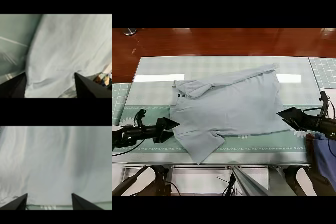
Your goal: Fold the shirts.
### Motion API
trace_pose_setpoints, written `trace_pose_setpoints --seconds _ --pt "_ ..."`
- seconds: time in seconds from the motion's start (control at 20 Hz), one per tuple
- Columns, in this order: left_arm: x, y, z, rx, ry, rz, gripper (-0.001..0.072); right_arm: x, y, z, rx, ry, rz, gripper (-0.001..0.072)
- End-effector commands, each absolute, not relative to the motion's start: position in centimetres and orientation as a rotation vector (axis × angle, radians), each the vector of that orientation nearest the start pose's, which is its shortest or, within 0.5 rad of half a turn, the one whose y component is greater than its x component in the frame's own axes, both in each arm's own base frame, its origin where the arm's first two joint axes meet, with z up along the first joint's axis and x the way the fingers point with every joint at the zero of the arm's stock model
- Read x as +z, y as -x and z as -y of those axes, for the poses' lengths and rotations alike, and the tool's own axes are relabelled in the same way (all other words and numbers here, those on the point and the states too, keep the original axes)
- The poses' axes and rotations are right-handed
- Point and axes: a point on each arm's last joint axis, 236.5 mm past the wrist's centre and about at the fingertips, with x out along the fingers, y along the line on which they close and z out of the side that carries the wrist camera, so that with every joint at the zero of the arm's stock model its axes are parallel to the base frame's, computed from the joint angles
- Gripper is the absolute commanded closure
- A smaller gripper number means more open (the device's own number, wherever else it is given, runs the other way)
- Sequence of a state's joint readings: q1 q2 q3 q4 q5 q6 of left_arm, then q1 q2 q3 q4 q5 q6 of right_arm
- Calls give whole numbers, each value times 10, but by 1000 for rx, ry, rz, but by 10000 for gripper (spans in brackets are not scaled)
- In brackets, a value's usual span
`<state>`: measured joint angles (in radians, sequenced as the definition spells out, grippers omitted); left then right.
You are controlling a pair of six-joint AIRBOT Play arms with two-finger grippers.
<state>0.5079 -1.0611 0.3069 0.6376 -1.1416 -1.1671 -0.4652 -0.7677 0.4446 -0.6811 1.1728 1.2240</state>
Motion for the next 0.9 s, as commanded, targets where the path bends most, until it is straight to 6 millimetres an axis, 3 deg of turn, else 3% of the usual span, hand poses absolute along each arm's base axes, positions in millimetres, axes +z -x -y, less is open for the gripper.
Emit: trace_pose_setpoints --seconds 0.0,0.05,0.1,0.15,0.2,0.3,0.4,0.5,0.6,0.85 --pt "-108 -226 88 -176 1059 -1359 8 -1 -267 -58 217 -906 -1045 82" --pt "-109 -224 93 -195 1045 -1378 12 0 -272 -50 187 -885 -1029 82" --pt "-109 -223 95 -220 1023 -1383 193 2 -276 -38 141 -854 -1021 83" --pt "-108 -222 97 -244 1005 -1380 593 3 -280 -21 78 -789 -1019 82" --pt "-105 -223 97 -261 996 -1377 687 1 -279 1 -4 -719 -1034 83" --pt "-96 -225 100 -309 982 -1375 687 -15 -263 43 -182 -607 -1128 82" --pt "-87 -232 100 -336 972 -1363 687 -41 -233 61 -291 -560 -1284 83" --pt "-80 -239 99 -353 961 -1349 687 -61 -211 57 -284 -557 -1437 83" --pt "-76 -241 99 -362 958 -1344 686 -74 -205 46 -233 -583 -1518 83" --pt "-76 -240 100 -369 962 -1349 686 -88 -226 23 -97 -682 -1550 83"
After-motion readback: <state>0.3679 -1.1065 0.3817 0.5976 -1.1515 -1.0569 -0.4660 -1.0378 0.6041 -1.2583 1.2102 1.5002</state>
